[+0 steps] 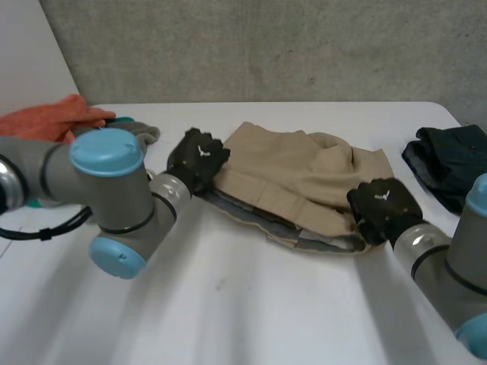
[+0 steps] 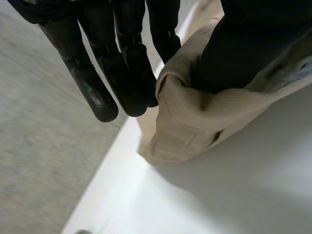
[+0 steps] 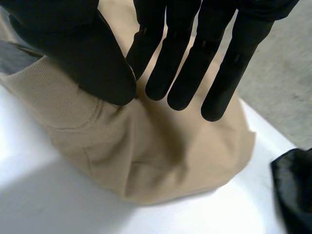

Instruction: Fold the laundry.

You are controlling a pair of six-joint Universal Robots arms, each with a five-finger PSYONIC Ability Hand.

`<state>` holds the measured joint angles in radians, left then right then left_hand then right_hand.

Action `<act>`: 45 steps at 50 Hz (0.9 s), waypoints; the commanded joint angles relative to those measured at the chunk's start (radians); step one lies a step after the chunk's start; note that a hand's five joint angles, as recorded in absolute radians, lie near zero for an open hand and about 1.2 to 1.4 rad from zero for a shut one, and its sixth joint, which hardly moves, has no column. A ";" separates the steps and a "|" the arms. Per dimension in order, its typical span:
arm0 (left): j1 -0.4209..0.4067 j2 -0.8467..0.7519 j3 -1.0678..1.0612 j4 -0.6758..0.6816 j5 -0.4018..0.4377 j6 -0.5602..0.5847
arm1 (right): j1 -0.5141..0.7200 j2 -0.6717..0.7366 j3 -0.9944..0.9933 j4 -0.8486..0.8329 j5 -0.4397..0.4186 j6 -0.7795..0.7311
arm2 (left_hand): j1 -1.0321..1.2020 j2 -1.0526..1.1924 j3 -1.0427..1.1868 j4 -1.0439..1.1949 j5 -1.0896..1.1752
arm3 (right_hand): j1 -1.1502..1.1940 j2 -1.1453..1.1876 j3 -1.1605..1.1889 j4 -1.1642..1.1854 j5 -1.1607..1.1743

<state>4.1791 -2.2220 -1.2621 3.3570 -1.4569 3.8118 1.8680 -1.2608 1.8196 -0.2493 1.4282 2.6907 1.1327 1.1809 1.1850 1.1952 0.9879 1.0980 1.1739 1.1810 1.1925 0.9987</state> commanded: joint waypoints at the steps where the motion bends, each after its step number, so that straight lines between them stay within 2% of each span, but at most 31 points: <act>1: -0.022 0.120 -0.060 -0.004 -0.002 -0.047 | 0.002 -0.046 -0.097 0.197 0.006 0.009 | 0.264 0.215 0.211 0.201 0.234 | -0.818 -0.894 -0.901 -0.912 -0.893; 2: -0.025 0.122 -0.063 -0.004 0.001 -0.055 | -0.001 -0.051 -0.102 0.249 0.008 0.009 | 0.264 0.215 0.211 0.201 0.234 | -0.923 -0.999 -1.007 -1.018 -0.999; 4: -0.028 0.122 -0.068 -0.002 0.001 -0.064 | -0.003 -0.052 -0.100 0.361 -0.005 0.021 | 0.264 0.215 0.211 0.201 0.234 | -0.923 -0.999 -1.007 -1.018 -0.999; 6: -0.028 0.114 -0.068 -0.001 0.003 -0.069 | -0.003 -0.058 -0.091 0.370 -0.002 0.047 | 0.264 0.215 0.211 0.201 0.234 | -0.923 -0.999 -1.007 -1.018 -0.999; 12: -0.027 0.104 -0.056 0.002 0.000 -0.069 | 0.002 -0.068 -0.025 0.309 -0.011 0.207 | 0.264 0.215 0.211 0.201 0.234 | -0.923 -0.999 -1.007 -1.018 -0.999; 15: -0.027 0.104 -0.051 0.004 0.000 -0.070 | 0.016 -0.062 -0.005 0.292 -0.003 0.230 | 0.264 0.215 0.211 0.201 0.234 | -0.923 -0.999 -1.007 -1.018 -0.999; 20: -0.027 0.105 -0.036 0.004 -0.007 -0.073 | 0.065 -0.014 0.023 0.135 0.012 0.232 | 0.264 0.215 0.211 0.201 0.234 | -0.923 -0.999 -1.007 -1.018 -0.999; 23: -0.027 0.107 -0.034 0.004 -0.008 -0.075 | 0.097 0.046 0.006 0.081 0.031 0.228 | 0.264 0.215 0.211 0.201 0.234 | -0.840 -0.916 -0.923 -0.935 -0.915; 25: -0.028 0.108 -0.034 0.004 -0.010 -0.078 | 0.112 0.095 -0.020 0.045 0.064 0.219 | 0.264 0.215 0.211 0.201 0.234 | -0.633 -0.708 -0.716 -0.727 -0.708; 27: -0.028 0.110 -0.034 0.002 -0.011 -0.081 | 0.114 0.121 -0.045 0.039 0.096 0.210 | 0.264 0.215 0.211 0.201 0.234 | -0.185 -0.261 -0.268 -0.279 -0.260; 28: -0.028 0.111 -0.034 -0.002 -0.013 -0.084 | 0.112 0.135 -0.069 0.030 0.131 0.198 | 0.264 0.215 0.211 0.201 0.234 | 0.293 0.218 0.210 0.199 0.218; 34: -0.025 0.148 -0.049 -0.018 -0.034 -0.106 | 0.106 0.129 -0.158 0.025 0.159 0.127 | 0.264 0.215 0.211 0.201 0.234 | 0.298 0.222 0.215 0.204 0.223; 38: -0.030 0.225 -0.066 -0.051 -0.101 -0.145 | 0.108 0.126 -0.262 0.027 0.149 0.032 | 0.264 0.215 0.211 0.201 0.234 | 0.298 0.222 0.215 0.204 0.223; 42: -0.062 0.321 -0.074 -0.088 -0.169 -0.210 | 0.108 0.127 -0.434 0.027 0.146 -0.055 | 0.264 0.215 0.211 0.201 0.234 | 0.298 0.222 0.215 0.204 0.223; 45: -0.126 0.399 -0.085 -0.094 -0.204 -0.271 | 0.111 0.135 -0.572 0.021 0.133 -0.084 | 0.264 0.215 0.211 0.201 0.234 | 0.298 0.222 0.215 0.204 0.223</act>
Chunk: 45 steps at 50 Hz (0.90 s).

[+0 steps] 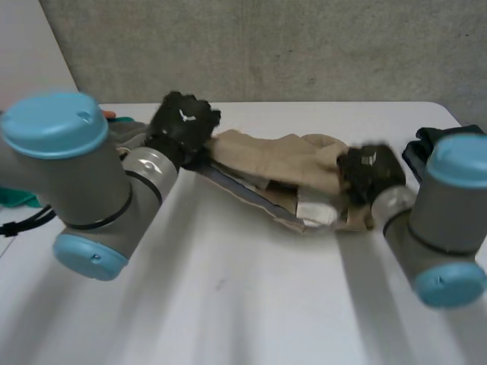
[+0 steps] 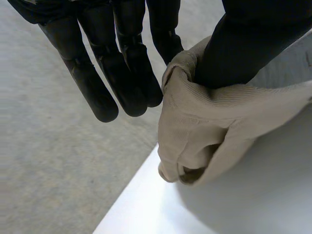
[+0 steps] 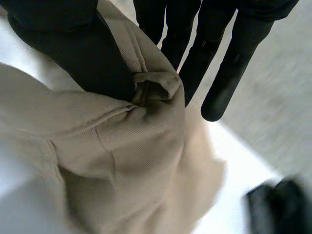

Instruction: Fold the laundry.

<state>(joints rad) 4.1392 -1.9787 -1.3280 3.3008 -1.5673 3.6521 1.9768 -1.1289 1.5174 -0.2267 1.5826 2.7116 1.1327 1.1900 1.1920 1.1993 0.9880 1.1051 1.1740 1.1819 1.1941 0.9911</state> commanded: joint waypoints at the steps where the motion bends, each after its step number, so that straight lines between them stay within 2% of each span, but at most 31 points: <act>1: -0.106 0.173 -0.023 -0.037 -0.102 -0.122 | 0.007 0.009 -0.323 -0.009 -0.045 -0.111 | 0.264 0.206 0.204 0.197 0.234 | 0.291 0.222 0.214 0.202 0.231; 3: -0.166 0.216 -0.042 -0.033 -0.123 -0.151 | 0.010 0.015 -0.359 -0.029 -0.090 -0.108 | 0.264 0.206 0.204 0.197 0.234 | 0.291 0.222 0.214 0.202 0.231; 5: -0.218 0.239 -0.071 -0.027 -0.146 -0.168 | 0.008 0.027 -0.384 -0.093 -0.179 -0.098 | 0.264 0.206 0.204 0.197 0.234 | 0.291 0.222 0.214 0.202 0.231; 9: -0.305 0.241 -0.112 0.038 -0.203 -0.175 | 0.004 0.043 -0.378 -0.209 -0.266 -0.072 | 0.264 0.206 0.204 0.197 0.234 | 0.291 0.222 0.214 0.202 0.231; 12: -0.367 0.225 -0.143 0.098 -0.218 -0.175 | -0.004 0.063 -0.365 -0.266 -0.276 -0.047 | 0.264 0.206 0.204 0.197 0.234 | 0.291 0.222 0.214 0.202 0.231; 13: -0.404 0.197 -0.158 0.147 -0.220 -0.173 | -0.007 0.070 -0.364 -0.270 -0.277 -0.044 | 0.264 0.206 0.204 0.197 0.234 | 0.291 0.222 0.214 0.202 0.231; 17: -0.459 0.060 -0.149 0.256 -0.220 -0.173 | -0.070 0.129 -0.332 -0.269 -0.282 -0.045 | 0.264 0.206 0.204 0.197 0.234 | 0.291 0.222 0.214 0.202 0.231; 23: -0.522 -0.090 -0.077 0.310 -0.206 -0.182 | -0.171 0.204 -0.290 -0.267 -0.282 -0.058 | 0.264 0.206 0.204 0.197 0.234 | 0.291 0.222 0.214 0.202 0.231; 24: -0.531 -0.127 -0.053 0.309 -0.188 -0.202 | -0.194 0.221 -0.287 -0.266 -0.279 -0.058 | 0.031 -0.026 -0.028 -0.035 0.002 | 0.291 0.222 0.214 0.202 0.231; 25: -0.536 -0.141 -0.042 0.307 -0.177 -0.214 | -0.203 0.225 -0.287 -0.266 -0.276 -0.058 | -0.090 -0.147 -0.149 -0.157 -0.120 | 0.291 0.222 0.214 0.202 0.231; 26: -0.539 -0.153 -0.034 0.307 -0.163 -0.227 | -0.214 0.228 -0.286 -0.266 -0.273 -0.058 | -0.170 -0.227 -0.229 -0.236 -0.200 | 0.161 0.092 0.085 0.072 0.101; 27: -0.542 -0.163 -0.025 0.307 -0.145 -0.243 | -0.222 0.228 -0.284 -0.266 -0.271 -0.058 | -0.197 -0.254 -0.256 -0.263 -0.227 | -0.023 -0.092 -0.100 -0.112 -0.084; 28: -0.545 -0.167 -0.019 0.301 -0.114 -0.268 | -0.229 0.225 -0.279 -0.266 -0.270 -0.056 | -0.246 -0.304 -0.306 -0.313 -0.276 | -0.435 -0.504 -0.511 -0.524 -0.495; 31: -0.547 -0.163 -0.023 0.275 -0.076 -0.291 | -0.230 0.209 -0.270 -0.234 -0.259 -0.055 | -0.519 -0.576 -0.578 -0.585 -0.549 | -0.878 -0.947 -0.955 -0.967 -0.939; 32: -0.548 -0.149 -0.025 0.240 -0.063 -0.296 | -0.230 0.198 -0.269 -0.214 -0.256 -0.053 | -0.680 -0.737 -0.739 -0.746 -0.710 | -0.885 -0.954 -0.962 -0.974 -0.946; 35: -0.545 -0.083 -0.027 0.156 -0.060 -0.302 | -0.230 0.133 -0.270 -0.102 -0.248 -0.058 | -0.822 -0.879 -0.881 -0.888 -0.852 | -0.885 -0.954 -0.962 -0.974 -0.946; 40: -0.505 0.014 -0.048 0.046 -0.059 -0.297 | -0.236 0.017 -0.293 0.156 -0.214 -0.049 | -0.855 -0.912 -0.914 -0.921 -0.884 | -0.865 -0.933 -0.941 -0.954 -0.925; 44: -0.398 0.127 -0.100 0.005 -0.043 -0.297 | -0.231 -0.034 -0.293 0.318 -0.126 -0.041 | -0.858 -0.915 -0.917 -0.924 -0.887 | -0.882 -0.951 -0.959 -0.971 -0.943; 45: -0.345 0.159 -0.123 0.003 -0.022 -0.296 | -0.224 -0.049 -0.286 0.358 -0.071 -0.042 | -0.855 -0.912 -0.914 -0.921 -0.884 | -0.888 -0.957 -0.965 -0.977 -0.949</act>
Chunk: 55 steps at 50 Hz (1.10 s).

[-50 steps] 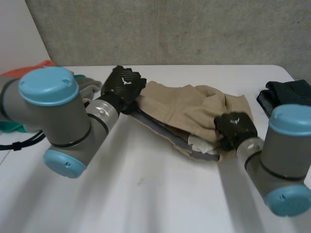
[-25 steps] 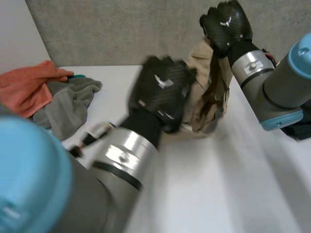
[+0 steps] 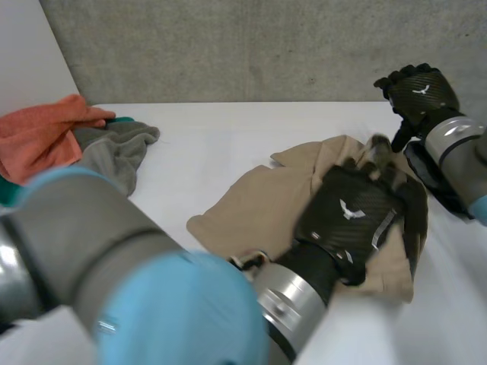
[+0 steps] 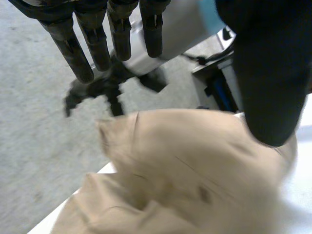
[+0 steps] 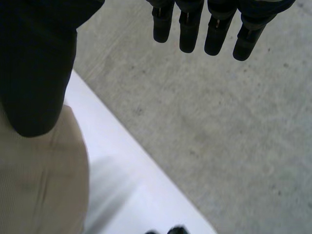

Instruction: Fold the laundry.

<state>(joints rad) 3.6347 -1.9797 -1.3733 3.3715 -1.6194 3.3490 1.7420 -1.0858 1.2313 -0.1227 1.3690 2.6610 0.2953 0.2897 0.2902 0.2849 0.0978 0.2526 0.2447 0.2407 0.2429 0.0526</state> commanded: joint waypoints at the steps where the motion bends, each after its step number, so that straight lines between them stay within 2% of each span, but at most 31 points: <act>1: 0.183 0.170 -0.085 -0.067 0.044 0.007 | 0.013 -0.101 0.005 0.270 0.169 0.005 | -0.014 -0.009 -0.009 -0.004 0.009 | -0.030 -0.022 -0.018 -0.020 -0.004; 3: 0.220 0.176 -0.095 -0.069 0.079 0.009 | 0.013 -0.123 0.014 0.293 0.206 0.002 | -0.011 -0.006 -0.006 -0.001 0.012 | -0.018 -0.010 -0.006 -0.008 0.008; 4: 0.254 0.177 -0.102 -0.069 0.123 0.013 | 0.013 -0.140 0.032 0.311 0.246 0.002 | -0.008 -0.003 -0.003 0.002 0.015 | -0.015 -0.007 -0.003 -0.005 0.011; 7: 0.323 0.176 -0.109 -0.067 0.192 0.015 | 0.027 -0.180 0.081 0.333 0.268 0.005 | 0.003 0.009 0.008 0.014 0.026 | 0.000 0.007 0.012 0.009 0.025; 11: 0.447 0.139 -0.109 -0.070 0.236 0.017 | 0.066 -0.267 0.176 0.388 0.251 0.008 | 0.024 0.029 0.029 0.034 0.047 | 0.011 0.019 0.023 0.021 0.037; 16: 0.551 0.018 -0.086 -0.075 0.259 0.043 | 0.114 -0.373 0.312 0.462 0.205 -0.001 | 0.135 0.141 0.141 0.146 0.158 | 0.023 0.031 0.035 0.033 0.049; 18: 0.585 -0.013 -0.075 -0.080 0.275 0.079 | 0.132 -0.404 0.348 0.482 0.182 -0.003 | 0.153 0.159 0.158 0.163 0.176 | 0.032 0.040 0.044 0.042 0.057; 21: 0.639 -0.092 -0.058 -0.087 0.340 0.212 | 0.157 -0.480 0.448 0.503 0.144 -0.006 | 0.180 0.185 0.185 0.190 0.203 | 0.126 0.134 0.138 0.135 0.151; 25: 0.657 -0.178 -0.030 -0.096 0.400 0.337 | 0.189 -0.491 0.549 0.499 0.137 -0.009 | 0.182 0.188 0.188 0.193 0.205 | 0.138 0.146 0.150 0.147 0.163; 29: 0.659 -0.246 0.011 -0.124 0.411 0.389 | 0.243 -0.477 0.625 0.473 0.142 0.007 | 0.223 0.229 0.228 0.234 0.246 | 0.138 0.146 0.150 0.147 0.163; 35: 0.654 -0.292 0.043 -0.144 0.415 0.389 | 0.318 -0.425 0.700 0.382 0.168 0.008 | 0.350 0.355 0.355 0.360 0.373 | 0.138 0.146 0.150 0.147 0.163; 39: 0.647 -0.300 0.048 -0.144 0.418 0.395 | 0.335 -0.418 0.738 0.311 0.197 0.010 | 0.359 0.364 0.364 0.369 0.382 | 0.152 0.160 0.164 0.162 0.178; 45: 0.642 -0.303 0.053 -0.144 0.417 0.388 | 0.344 -0.366 0.795 0.186 0.269 0.010 | 0.420 0.426 0.425 0.431 0.443 | 0.308 0.316 0.320 0.317 0.333; 47: 0.642 -0.303 0.053 -0.142 0.417 0.385 | 0.355 -0.332 0.801 0.149 0.295 0.008 | 0.420 0.426 0.425 0.431 0.443 | 0.442 0.450 0.454 0.452 0.468; 48: 0.642 -0.297 0.051 -0.142 0.415 0.385 | 0.364 -0.306 0.800 0.112 0.323 0.007 | 0.414 0.420 0.420 0.425 0.437 | 0.850 0.858 0.862 0.860 0.875; 49: 0.642 -0.292 0.049 -0.144 0.415 0.383 | 0.367 -0.298 0.795 0.094 0.335 0.007 | 0.406 0.411 0.411 0.416 0.429 | 1.092 1.100 1.104 1.102 1.118; 55: 0.633 -0.222 0.014 -0.150 0.409 0.368 | 0.370 -0.348 0.754 0.040 0.369 0.002 | 0.180 0.185 0.185 0.190 0.203 | 1.144 1.152 1.156 1.153 1.169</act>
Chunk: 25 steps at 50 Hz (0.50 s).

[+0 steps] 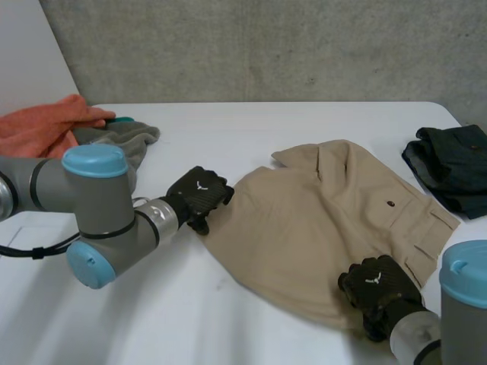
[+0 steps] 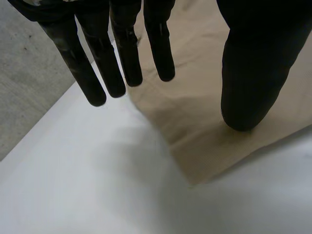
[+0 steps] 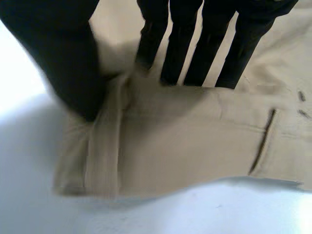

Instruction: Fold the laundry.

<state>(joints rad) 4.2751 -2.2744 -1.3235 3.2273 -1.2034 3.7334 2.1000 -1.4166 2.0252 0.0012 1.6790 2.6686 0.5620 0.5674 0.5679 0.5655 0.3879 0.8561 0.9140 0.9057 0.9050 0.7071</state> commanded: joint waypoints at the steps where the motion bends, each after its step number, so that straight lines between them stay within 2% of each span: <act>1: -0.009 0.106 -0.067 -0.007 -0.005 -0.029 | 0.020 -0.050 -0.057 -0.083 0.061 -0.007 | -0.131 -0.136 -0.137 -0.134 -0.131 | 0.540 0.482 0.491 0.491 0.515; 12: 0.011 0.248 -0.272 0.006 -0.002 -0.052 | 0.032 -0.143 -0.184 -0.052 0.064 -0.004 | -0.184 -0.189 -0.190 -0.188 -0.184 | 0.540 0.482 0.491 0.491 0.515; 22: -0.006 0.208 -0.264 0.057 -0.005 -0.056 | 0.046 -0.231 -0.273 0.040 0.030 0.002 | -0.208 -0.213 -0.213 -0.211 -0.208 | 0.540 0.482 0.491 0.491 0.515; 25: -0.049 0.162 -0.224 0.081 -0.012 -0.085 | 0.052 -0.249 -0.293 0.045 0.018 0.016 | -0.178 -0.184 -0.184 -0.182 -0.179 | 0.540 0.482 0.491 0.491 0.515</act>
<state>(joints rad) 4.2784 -2.0416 -1.6050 3.2651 -1.2075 3.6794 2.1420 -1.6221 1.7735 0.0187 1.7278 2.6682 0.3582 0.3501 0.3498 0.3472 0.1612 1.0939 1.1740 1.1806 1.1667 1.0036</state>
